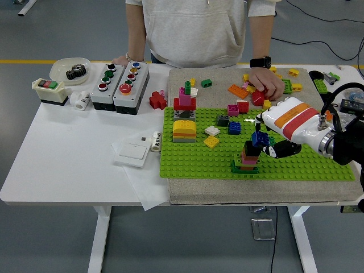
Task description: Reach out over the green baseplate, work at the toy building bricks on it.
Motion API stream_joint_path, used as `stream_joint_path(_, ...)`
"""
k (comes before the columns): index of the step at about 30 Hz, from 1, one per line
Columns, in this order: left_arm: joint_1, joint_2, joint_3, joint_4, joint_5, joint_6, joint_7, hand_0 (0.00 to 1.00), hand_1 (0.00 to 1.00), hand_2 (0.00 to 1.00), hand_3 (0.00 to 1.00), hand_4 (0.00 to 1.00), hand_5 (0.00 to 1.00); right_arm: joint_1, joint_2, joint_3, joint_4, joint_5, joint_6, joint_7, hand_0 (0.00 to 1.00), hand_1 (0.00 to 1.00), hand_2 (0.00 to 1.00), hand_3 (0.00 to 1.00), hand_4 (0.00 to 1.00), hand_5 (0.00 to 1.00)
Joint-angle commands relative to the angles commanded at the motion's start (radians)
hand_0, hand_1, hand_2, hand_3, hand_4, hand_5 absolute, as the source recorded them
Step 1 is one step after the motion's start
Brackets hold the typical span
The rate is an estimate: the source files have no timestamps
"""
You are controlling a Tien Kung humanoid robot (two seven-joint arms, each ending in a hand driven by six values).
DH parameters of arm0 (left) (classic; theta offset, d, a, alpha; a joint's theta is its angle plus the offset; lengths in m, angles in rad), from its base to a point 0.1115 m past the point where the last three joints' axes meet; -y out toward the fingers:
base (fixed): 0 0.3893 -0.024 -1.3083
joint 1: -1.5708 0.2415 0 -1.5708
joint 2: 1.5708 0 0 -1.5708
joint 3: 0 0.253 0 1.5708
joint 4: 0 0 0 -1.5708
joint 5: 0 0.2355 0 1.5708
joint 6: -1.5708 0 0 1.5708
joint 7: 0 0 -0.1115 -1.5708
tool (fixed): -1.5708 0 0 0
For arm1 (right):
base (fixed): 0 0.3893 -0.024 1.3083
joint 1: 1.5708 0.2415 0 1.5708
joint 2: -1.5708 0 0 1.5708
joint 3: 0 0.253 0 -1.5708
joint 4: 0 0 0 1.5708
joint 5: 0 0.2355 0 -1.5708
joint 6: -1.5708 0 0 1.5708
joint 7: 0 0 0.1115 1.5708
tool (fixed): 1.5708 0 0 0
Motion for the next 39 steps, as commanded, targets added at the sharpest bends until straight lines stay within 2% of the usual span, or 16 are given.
stream_joint_path(22,-0.003,0.002,-0.001,-0.001,0.006,-0.003,0.002,0.428,0.560,0.662,0.822,0.858,0.914,0.010,0.031,-0.025,0.000,-0.012,-0.007,-0.007,0.224,0.416,0.511,0.511,0.725,0.434)
stream_joint_path(39,-0.008,0.002,0.005,-0.001,0.002,-0.001,-0.001,0.426,0.557,0.660,0.822,0.858,0.914,0.024,0.038,-0.038,-0.010,-0.031,-0.013,-0.001,0.220,0.416,0.513,0.512,0.733,0.446)
